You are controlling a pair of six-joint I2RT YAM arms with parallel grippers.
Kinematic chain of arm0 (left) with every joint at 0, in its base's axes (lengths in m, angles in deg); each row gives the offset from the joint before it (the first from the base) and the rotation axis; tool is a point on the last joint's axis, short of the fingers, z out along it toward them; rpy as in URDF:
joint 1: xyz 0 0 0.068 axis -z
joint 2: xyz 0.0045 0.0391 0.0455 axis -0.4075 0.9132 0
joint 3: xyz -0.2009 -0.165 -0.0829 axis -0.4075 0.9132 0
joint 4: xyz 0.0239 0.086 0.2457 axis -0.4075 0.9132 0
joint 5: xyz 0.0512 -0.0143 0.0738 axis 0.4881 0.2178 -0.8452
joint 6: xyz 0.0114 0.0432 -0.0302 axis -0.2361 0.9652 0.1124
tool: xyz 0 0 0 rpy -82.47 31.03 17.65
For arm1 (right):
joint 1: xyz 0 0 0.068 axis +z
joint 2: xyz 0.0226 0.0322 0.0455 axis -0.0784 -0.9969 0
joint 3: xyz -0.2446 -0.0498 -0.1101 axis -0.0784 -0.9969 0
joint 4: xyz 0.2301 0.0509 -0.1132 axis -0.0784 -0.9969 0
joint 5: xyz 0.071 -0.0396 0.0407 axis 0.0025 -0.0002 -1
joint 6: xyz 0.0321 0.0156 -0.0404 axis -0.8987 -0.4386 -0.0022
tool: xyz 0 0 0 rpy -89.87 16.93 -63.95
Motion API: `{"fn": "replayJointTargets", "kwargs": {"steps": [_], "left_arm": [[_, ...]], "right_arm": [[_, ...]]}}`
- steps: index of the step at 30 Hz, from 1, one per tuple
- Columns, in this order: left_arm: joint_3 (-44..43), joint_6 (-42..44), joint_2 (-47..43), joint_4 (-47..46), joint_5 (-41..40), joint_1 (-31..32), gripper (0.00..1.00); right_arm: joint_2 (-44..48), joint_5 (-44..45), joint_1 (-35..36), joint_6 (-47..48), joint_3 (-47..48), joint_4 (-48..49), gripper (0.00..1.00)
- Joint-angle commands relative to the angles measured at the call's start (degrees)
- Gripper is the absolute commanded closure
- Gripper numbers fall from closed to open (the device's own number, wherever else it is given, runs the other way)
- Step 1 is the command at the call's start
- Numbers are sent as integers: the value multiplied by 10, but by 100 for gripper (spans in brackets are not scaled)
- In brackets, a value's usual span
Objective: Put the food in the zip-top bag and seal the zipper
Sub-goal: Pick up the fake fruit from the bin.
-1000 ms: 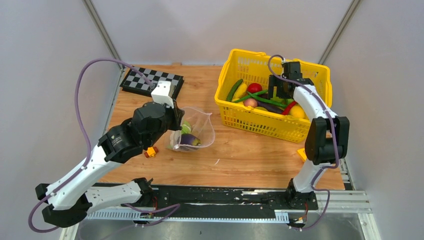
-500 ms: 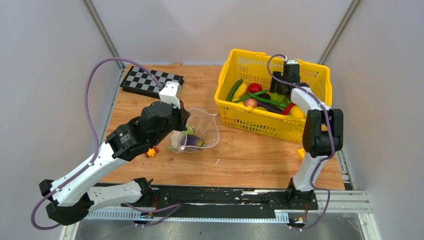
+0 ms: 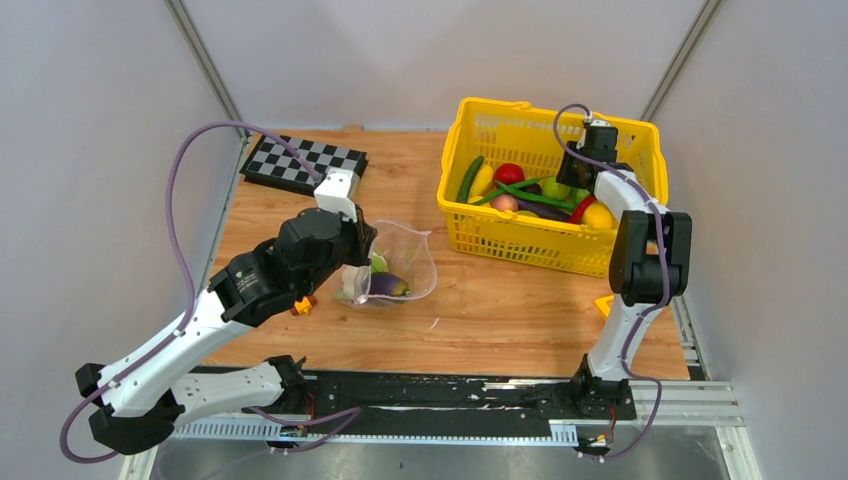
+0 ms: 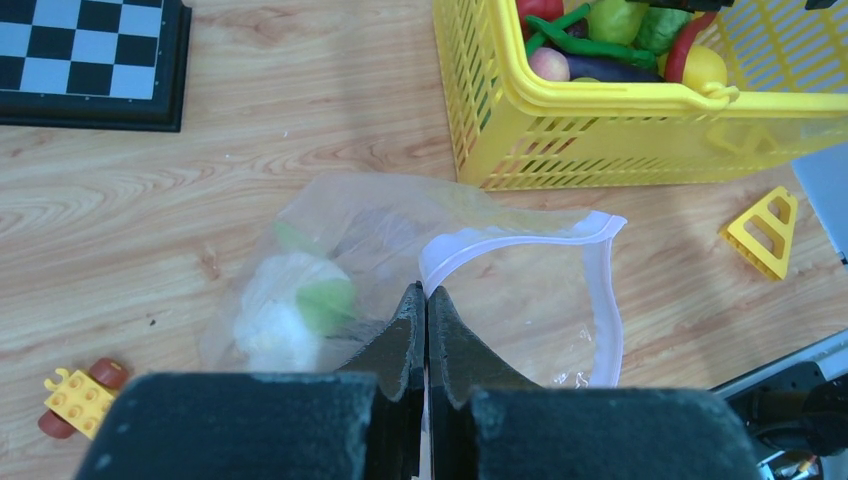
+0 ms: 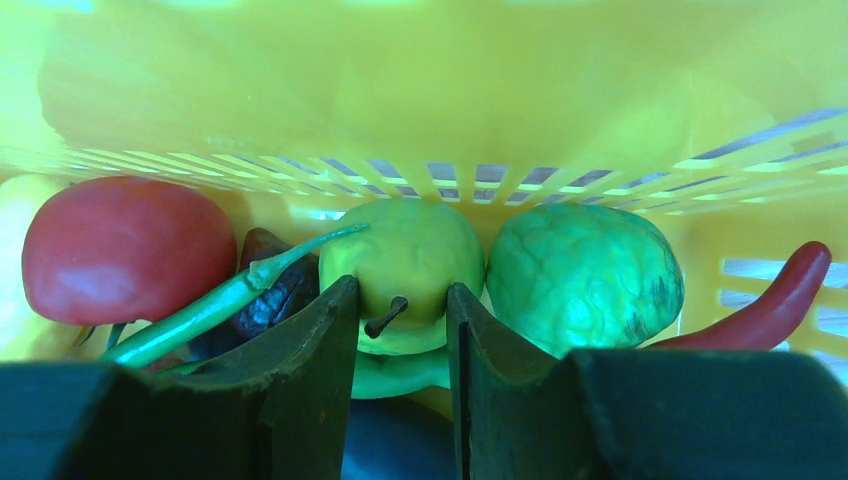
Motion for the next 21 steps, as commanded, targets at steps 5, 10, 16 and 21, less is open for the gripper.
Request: {"fn": "replayJointTargets", "kwargs": {"steps": [5,10,16,21], "left_arm": [[-1,-8,-1,-18,-12,-1,100],[0,-10,5,-20,-8,-1,100],[4,-12,9,-26,1,-1,100],[10,-15,6,-31,3,-1,100]], "right_arm": [[67,-93,-13,-4,-31,21,78],[130,-121,-13,-8,-82,46,79],[192,-145,-13,-19,-152,82,80],[221,-190,-13,-32,-162,80,82]]}}
